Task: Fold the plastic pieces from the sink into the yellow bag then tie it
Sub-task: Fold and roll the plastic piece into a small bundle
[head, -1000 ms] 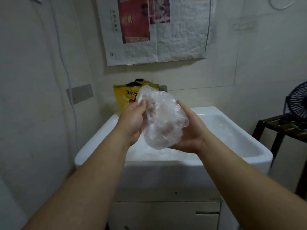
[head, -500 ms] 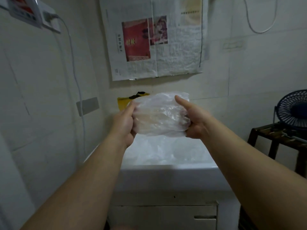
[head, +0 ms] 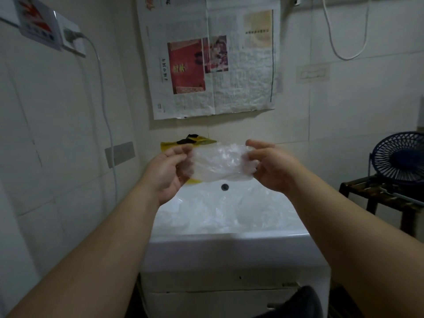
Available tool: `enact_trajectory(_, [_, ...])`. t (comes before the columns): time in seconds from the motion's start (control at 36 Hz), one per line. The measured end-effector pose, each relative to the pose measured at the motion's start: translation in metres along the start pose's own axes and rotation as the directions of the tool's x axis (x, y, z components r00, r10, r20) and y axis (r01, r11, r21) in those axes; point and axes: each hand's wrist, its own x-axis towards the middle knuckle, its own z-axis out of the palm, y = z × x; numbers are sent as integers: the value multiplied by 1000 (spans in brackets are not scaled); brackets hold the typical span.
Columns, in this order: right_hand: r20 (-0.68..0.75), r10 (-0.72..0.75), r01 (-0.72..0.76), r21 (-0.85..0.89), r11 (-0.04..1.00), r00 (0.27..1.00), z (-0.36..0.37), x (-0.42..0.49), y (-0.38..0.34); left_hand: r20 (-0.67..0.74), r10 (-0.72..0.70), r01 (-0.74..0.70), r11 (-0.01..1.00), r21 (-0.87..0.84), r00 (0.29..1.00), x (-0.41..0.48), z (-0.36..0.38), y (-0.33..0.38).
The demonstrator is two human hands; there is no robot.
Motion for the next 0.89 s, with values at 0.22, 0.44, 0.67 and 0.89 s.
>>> enact_trajectory(0.22, [-122, -166, 85, -496, 864, 979, 2, -5, -3, -49, 125, -105, 949, 296, 991, 1, -2, 10])
enact_trajectory(0.44, [-161, -246, 96, -618, 780, 956, -4, 0, -6, -42, 269, -185, 757, 626, 962, 6, -4, 4])
enact_trajectory(0.67, [-224, -96, 22, -315, 949, 970, -4, 27, -2, -94, 84, -76, 993, 87, 992, 30, -5, -4])
enact_trajectory(0.89, [-247, -284, 110, -544, 832, 926, -15, 71, 32, -178, 63, -41, 992, 122, 982, 67, -1, -38])
